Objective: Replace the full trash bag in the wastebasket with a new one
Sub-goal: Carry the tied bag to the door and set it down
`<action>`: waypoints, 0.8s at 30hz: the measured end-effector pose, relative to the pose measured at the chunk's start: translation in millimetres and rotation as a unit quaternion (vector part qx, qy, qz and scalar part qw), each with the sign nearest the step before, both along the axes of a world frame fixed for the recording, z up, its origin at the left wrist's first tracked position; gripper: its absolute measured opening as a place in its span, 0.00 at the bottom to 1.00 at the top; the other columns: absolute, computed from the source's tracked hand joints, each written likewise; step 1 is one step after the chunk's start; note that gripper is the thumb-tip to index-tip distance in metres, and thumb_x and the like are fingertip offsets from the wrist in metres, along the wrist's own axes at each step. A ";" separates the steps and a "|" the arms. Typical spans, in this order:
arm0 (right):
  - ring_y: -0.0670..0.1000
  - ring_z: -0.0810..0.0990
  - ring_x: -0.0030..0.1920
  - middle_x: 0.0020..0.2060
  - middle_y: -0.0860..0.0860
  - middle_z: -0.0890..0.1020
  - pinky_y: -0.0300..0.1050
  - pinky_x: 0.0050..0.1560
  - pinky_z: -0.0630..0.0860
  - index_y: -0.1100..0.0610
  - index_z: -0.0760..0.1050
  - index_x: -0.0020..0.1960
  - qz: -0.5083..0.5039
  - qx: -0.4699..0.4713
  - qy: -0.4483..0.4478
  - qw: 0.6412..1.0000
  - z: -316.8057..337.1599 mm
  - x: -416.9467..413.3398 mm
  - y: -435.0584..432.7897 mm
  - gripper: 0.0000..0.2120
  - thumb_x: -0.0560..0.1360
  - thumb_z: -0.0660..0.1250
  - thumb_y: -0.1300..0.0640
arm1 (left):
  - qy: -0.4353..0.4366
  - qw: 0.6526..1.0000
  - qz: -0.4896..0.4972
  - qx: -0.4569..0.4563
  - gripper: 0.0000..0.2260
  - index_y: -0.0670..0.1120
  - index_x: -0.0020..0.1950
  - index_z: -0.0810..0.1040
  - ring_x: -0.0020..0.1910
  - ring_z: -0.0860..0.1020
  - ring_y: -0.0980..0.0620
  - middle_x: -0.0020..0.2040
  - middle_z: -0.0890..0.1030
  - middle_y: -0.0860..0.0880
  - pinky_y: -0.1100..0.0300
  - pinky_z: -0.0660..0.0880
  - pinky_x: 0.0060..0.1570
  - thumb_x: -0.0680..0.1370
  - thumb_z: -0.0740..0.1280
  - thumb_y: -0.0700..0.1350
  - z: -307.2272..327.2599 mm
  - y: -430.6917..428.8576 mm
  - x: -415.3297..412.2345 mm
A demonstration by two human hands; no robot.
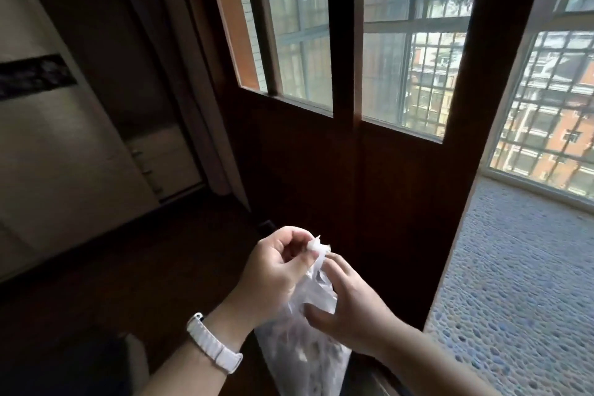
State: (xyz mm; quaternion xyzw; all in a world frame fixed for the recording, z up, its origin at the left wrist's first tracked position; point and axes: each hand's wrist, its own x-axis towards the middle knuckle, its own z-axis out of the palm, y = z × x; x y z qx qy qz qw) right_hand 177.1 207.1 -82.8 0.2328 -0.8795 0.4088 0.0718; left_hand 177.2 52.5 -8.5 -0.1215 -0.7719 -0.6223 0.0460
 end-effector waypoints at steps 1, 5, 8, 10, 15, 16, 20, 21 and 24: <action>0.38 0.71 0.58 0.62 0.35 0.65 0.39 0.53 0.75 0.44 0.66 0.66 0.009 -0.001 -0.001 1.000 0.1 -18.4 -0.9 0.30 0.66 0.68 0.39 | 0.002 1.000 0.013 -0.006 0.02 0.44 0.46 0.81 0.35 0.78 0.57 0.35 0.81 0.51 0.64 0.75 0.38 0.76 0.71 0.42 0.4 1.0 -13.3; 0.41 0.71 0.59 0.64 0.36 0.65 0.39 0.51 0.75 0.44 0.64 0.67 0.042 0.018 0.004 0.999 3.9 -87.4 -0.7 0.31 0.66 0.64 0.38 | 0.009 0.997 0.065 -0.037 0.02 0.45 0.45 0.81 0.37 0.80 0.57 0.37 0.82 0.51 0.65 0.75 0.39 0.75 0.72 0.43 6.4 4.0 -65.0; 0.42 0.71 0.60 0.64 0.38 0.66 0.39 0.53 0.75 0.45 0.64 0.68 0.077 0.019 0.004 0.997 9.1 -130.2 -0.1 0.32 0.67 0.63 0.36 | 0.028 0.991 0.117 -0.066 0.02 0.47 0.45 0.81 0.38 0.81 0.58 0.39 0.83 0.51 0.65 0.75 0.40 0.75 0.72 0.44 12.0 4.8 -96.0; 0.43 0.71 0.61 0.65 0.40 0.66 0.39 0.53 0.75 0.46 0.63 0.70 0.097 0.028 0.015 0.995 13.7 -154.8 -2.4 0.33 0.67 0.62 0.35 | 0.031 0.985 0.149 -0.076 0.02 0.47 0.46 0.82 0.39 0.81 0.57 0.40 0.83 0.51 0.66 0.75 0.40 0.75 0.72 0.44 14.8 4.8 -114.2; 0.43 0.71 0.60 0.63 0.40 0.69 0.38 0.55 0.74 0.47 0.64 0.70 0.131 0.027 0.029 0.991 18.2 -197.3 -18.5 0.33 0.68 0.63 0.36 | 0.022 0.979 0.196 -0.057 0.01 0.46 0.45 0.82 0.41 0.81 0.55 0.41 0.84 0.50 0.64 0.75 0.43 0.75 0.72 0.41 17.6 -4.8 -146.1; 0.43 0.71 0.61 0.63 0.41 0.70 0.38 0.56 0.74 0.48 0.65 0.69 0.137 0.023 0.027 0.990 18.2 -204.9 -22.3 0.33 0.68 0.63 0.36 | 0.021 0.977 0.203 -0.057 0.02 0.47 0.45 0.82 0.41 0.81 0.55 0.41 0.84 0.50 0.64 0.75 0.43 0.75 0.72 0.41 18.6 -8.7 -153.2; 0.45 0.71 0.64 0.65 0.41 0.71 0.41 0.58 0.74 0.48 0.67 0.68 0.151 0.011 0.019 0.988 18.0 -234.6 -43.9 0.31 0.67 0.64 0.38 | 0.024 0.972 0.225 -0.060 0.02 0.48 0.45 0.82 0.40 0.80 0.58 0.40 0.84 0.53 0.64 0.74 0.43 0.75 0.72 0.42 22.2 -31.7 -182.1; 0.45 0.71 0.64 0.65 0.41 0.71 0.42 0.58 0.75 0.48 0.67 0.68 0.155 0.013 0.020 0.988 17.6 -242.1 -51.7 0.31 0.67 0.63 0.38 | 0.024 0.972 0.226 -0.052 0.02 0.48 0.45 0.82 0.40 0.80 0.58 0.39 0.83 0.53 0.64 0.74 0.42 0.75 0.72 0.41 22.5 -38.5 -188.6; 0.44 0.71 0.65 0.66 0.40 0.70 0.43 0.57 0.76 0.46 0.66 0.69 0.167 0.031 0.028 0.985 16.6 -265.4 -77.2 0.31 0.68 0.63 0.37 | 0.025 0.973 0.228 -0.020 0.03 0.48 0.45 0.82 0.40 0.80 0.59 0.39 0.83 0.53 0.65 0.75 0.42 0.75 0.72 0.40 19.6 -62.1 -208.4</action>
